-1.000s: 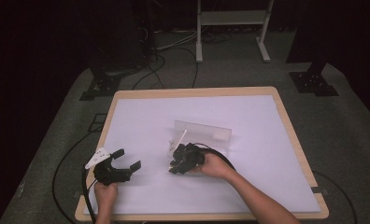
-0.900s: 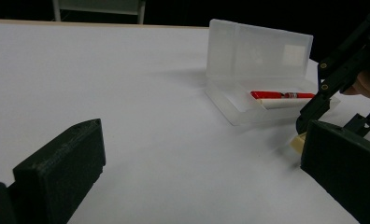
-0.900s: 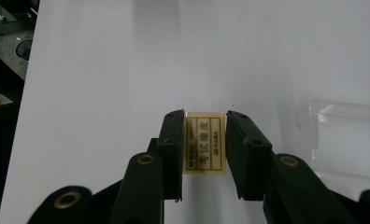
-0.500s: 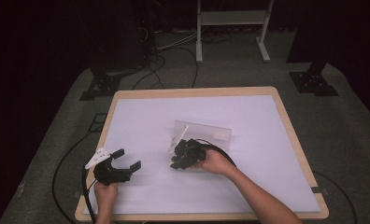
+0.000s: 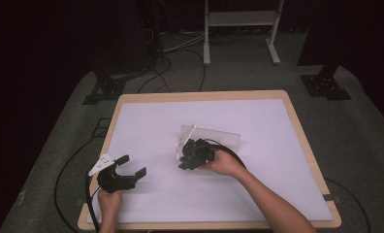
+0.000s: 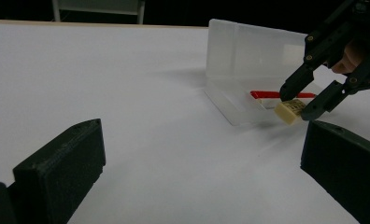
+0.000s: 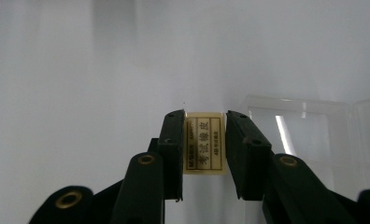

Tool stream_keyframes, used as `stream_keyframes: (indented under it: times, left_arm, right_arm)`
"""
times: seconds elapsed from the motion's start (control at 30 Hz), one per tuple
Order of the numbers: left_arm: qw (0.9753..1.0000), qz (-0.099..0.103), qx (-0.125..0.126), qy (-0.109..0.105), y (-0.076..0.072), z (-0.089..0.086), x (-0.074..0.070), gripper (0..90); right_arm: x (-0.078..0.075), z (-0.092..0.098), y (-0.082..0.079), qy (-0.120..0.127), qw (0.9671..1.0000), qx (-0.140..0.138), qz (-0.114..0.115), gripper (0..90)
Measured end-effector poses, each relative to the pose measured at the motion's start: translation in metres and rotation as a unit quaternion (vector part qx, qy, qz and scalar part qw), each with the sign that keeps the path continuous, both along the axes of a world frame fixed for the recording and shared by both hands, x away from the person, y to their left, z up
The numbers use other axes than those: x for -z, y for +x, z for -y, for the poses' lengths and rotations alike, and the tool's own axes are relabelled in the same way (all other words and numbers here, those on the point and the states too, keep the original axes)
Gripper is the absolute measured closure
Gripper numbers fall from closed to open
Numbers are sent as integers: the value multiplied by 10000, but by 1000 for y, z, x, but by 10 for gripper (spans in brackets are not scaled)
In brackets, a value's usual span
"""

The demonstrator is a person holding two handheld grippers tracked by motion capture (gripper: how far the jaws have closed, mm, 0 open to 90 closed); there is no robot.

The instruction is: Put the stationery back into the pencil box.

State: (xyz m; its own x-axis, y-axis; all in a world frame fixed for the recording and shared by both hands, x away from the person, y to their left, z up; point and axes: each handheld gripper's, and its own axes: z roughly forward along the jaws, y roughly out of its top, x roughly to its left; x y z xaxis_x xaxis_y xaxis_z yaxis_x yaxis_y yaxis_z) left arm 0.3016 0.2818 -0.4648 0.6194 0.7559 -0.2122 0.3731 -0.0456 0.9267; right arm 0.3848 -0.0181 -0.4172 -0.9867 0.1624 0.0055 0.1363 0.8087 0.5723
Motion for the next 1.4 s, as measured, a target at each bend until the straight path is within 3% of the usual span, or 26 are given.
stream_keyframes:
  times: [0.9, 1.4]
  left_arm:
    - [10000, -4, 4, -11, 0, 0, 0, 0]
    - [10000, -1, -2, -11, 0, 0, 0, 0]
  right_arm:
    - [-11, -5, 21, -29, 9998, 142, 104, 676]
    - [-5, -4, 33, 7, 9994, 326, 78, 677]
